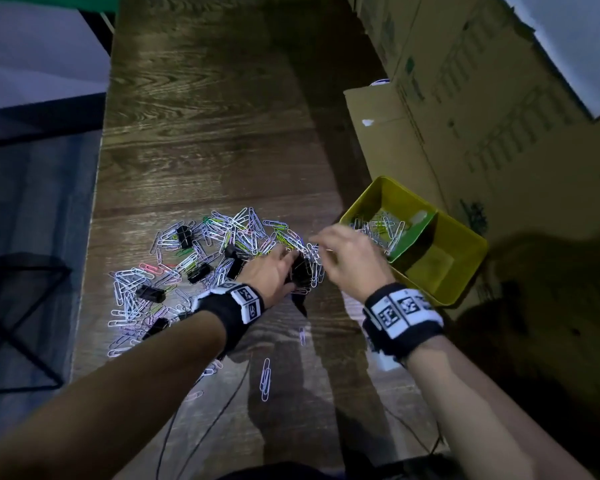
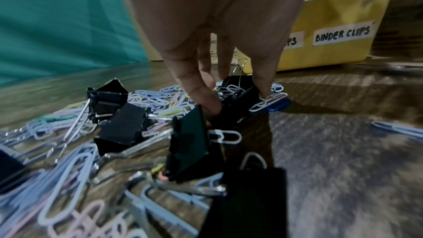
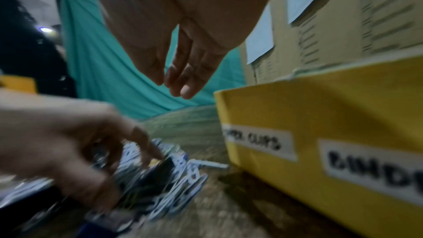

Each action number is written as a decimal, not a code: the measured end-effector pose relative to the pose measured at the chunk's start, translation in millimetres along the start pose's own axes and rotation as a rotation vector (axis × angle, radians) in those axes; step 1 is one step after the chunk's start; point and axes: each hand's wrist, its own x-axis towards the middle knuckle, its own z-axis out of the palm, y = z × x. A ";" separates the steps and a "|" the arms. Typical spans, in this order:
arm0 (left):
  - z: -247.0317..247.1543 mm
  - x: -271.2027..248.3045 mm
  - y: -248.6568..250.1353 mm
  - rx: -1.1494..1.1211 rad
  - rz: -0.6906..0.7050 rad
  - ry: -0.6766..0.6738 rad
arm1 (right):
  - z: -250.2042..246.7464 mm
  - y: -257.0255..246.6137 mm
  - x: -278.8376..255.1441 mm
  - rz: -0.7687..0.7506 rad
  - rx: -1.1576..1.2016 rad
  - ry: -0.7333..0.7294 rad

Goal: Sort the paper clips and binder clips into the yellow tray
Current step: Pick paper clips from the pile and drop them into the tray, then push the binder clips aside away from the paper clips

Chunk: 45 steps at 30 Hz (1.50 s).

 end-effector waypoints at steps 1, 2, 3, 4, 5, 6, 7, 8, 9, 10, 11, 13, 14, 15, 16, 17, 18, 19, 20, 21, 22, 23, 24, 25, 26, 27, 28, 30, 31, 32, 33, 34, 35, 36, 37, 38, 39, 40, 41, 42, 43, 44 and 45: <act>1.8 0.2 -1.5 -0.028 -0.007 0.006 | 9.9 -5.4 -0.1 0.006 0.000 -0.080; 3.4 0.3 -3.2 -0.059 -0.008 0.028 | 19.8 -8.3 0.4 0.030 -0.010 -0.168; 3.9 -0.8 -4.3 -0.095 -0.008 0.053 | 29.6 -8.6 1.3 0.072 -0.031 -0.257; 4.0 -2.8 -5.3 -0.136 0.000 0.080 | 37.8 -7.5 3.1 0.125 -0.061 -0.331; 4.9 -5.8 -6.8 -0.191 0.012 0.104 | 44.8 -5.9 4.9 0.178 -0.088 -0.380; 6.8 -9.0 -8.9 -0.256 0.025 0.137 | 51.0 -3.8 6.0 0.221 -0.095 -0.388; 8.5 -12.5 -11.7 -0.326 0.036 0.177 | 56.3 -1.9 6.7 0.264 -0.080 -0.366; 10.1 -15.9 -15.0 -0.397 0.038 0.223 | 60.1 -0.7 7.4 0.309 -0.049 -0.321; 11.6 -19.2 -18.4 -0.457 0.034 0.266 | 63.6 0.5 8.2 0.355 -0.013 -0.273; 13.6 -22.0 -21.4 -0.501 0.033 0.299 | 66.1 1.9 8.8 0.394 0.023 -0.230; 15.6 -24.6 -24.8 -0.519 0.042 0.322 | 67.5 2.6 8.8 0.423 0.062 -0.190; 16.5 -31.7 -32.0 -0.476 0.096 0.374 | 67.3 2.9 8.8 0.447 0.141 -0.101; 16.5 -35.6 -36.1 -0.432 0.131 0.398 | 65.3 1.9 8.1 0.447 0.179 -0.053; 17.8 -39.1 -41.3 -0.378 0.162 0.408 | 62.6 0.7 6.5 0.441 0.214 -0.010; 19.9 -42.5 -46.4 -0.315 0.192 0.405 | 59.4 -0.4 3.9 0.432 0.239 0.026; 21.8 -45.6 -50.9 -0.250 0.220 0.389 | 55.2 -2.0 0.3 0.420 0.248 0.061; 23.2 -48.5 -55.4 -0.189 0.234 0.363 | 50.3 -3.6 -3.8 0.411 0.239 0.096; 24.2 -51.2 -59.9 -0.132 0.239 0.340 | 45.7 -4.8 -9.3 0.406 0.218 0.129; 25.0 -53.9 -64.4 -0.081 0.240 0.322 | 40.9 -5.5 -15.4 0.407 0.192 0.159; 25.3 -56.8 -68.6 -0.037 0.238 0.311 | 37.2 -4.6 -22.5 0.413 0.164 0.175; 25.2 -59.7 -72.5 -0.005 0.229 0.301 | 34.9 -1.9 -30.6 0.428 0.132 0.171; 24.0 -61.7 -75.6 0.021 0.209 0.299 | 33.1 1.5 -39.6 0.452 0.098 0.152; 22.1 -62.7 -77.6 0.046 0.178 0.298 | 32.8 6.3 -49.4 0.485 0.068 0.127; 19.0 -62.9 -78.3 0.069 0.137 0.291 | 32.5 11.2 -58.7 0.514 0.045 0.112; 14.9 -62.6 -77.4 0.084 0.096 0.277 | 33.3 16.5 -67.2 0.537 0.028 0.106; 9.9 -61.4 -75.3 0.096 0.065 0.266 | 34.4 21.0 -73.9 0.553 0.016 0.107; 4.3 -58.2 -72.2 0.106 0.052 0.266 | 36.0 24.9 -78.5 0.564 0.007 0.108; -7.8 -45.5 -62.8 0.093 0.060 0.282 | 40.8 30.9 -82.2 0.575 -0.007 0.110; -13.6 -35.7 -56.8 0.059 0.064 0.289 | 43.5 33.2 -83.0 0.581 -0.006 0.107; -18.7 -23.0 -51.0 0.018 0.061 0.292 | 46.0 35.3 -83.3 0.592 0.005 0.104; -23.2 -9.2 -45.7 -0.016 0.050 0.292 | 48.2 37.1 -83.6 0.607 0.025 0.101; -25.7 5.6 -41.4 -0.044 0.030 0.275 | 50.4 39.1 -84.4 0.629 0.046 0.096; -26.3 19.5 -37.8 -0.068 0.008 0.239 | 51.8 40.4 -84.7 0.653 0.063 0.096; -25.0 31.8 -34.6 -0.087 -0.014 0.181 | 53.2 41.8 -85.0 0.676 0.077 0.095; -22.4 42.2 -31.1 -0.092 -0.033 0.111 | 53.5 42.6 -85.1 0.690 0.089 0.099; -19.2 49.8 -26.9 -0.078 -0.052 0.039 | 53.5 42.9 -85.3 0.696 0.099 0.104; -15.9 53.5 -23.0 -0.052 -0.070 -0.019 | 53.5 42.1 -84.7 0.692 0.107 0.109; -11.8 54.9 -17.1 -0.025 -0.077 -0.060 | 53.5 41.8 -84.8 0.689 0.114 0.115; -7.1 53.2 -10.2 -0.010 -0.071 -0.078 | 53.0 41.0 -85.4 0.687 0.123 0.124; -2.3 49.7 -3.0 -0.004 -0.054 -0.076 | 52.4 40.7 -85.6 0.686 0.133 0.136; 3.3 43.6 3.4 -0.006 -0.029 -0.066 | 51.9 40.2 -86.2 0.683 0.147 0.154; 9.2 36.1 8.6 -0.015 0.001 -0.056 | 51.4 39.5 -86.6 0.681 0.167 0.177; 15.3 27.6 12.4 -0.026 0.035 -0.049 | 50.7 38.6 -86.9 0.679 0.194 0.197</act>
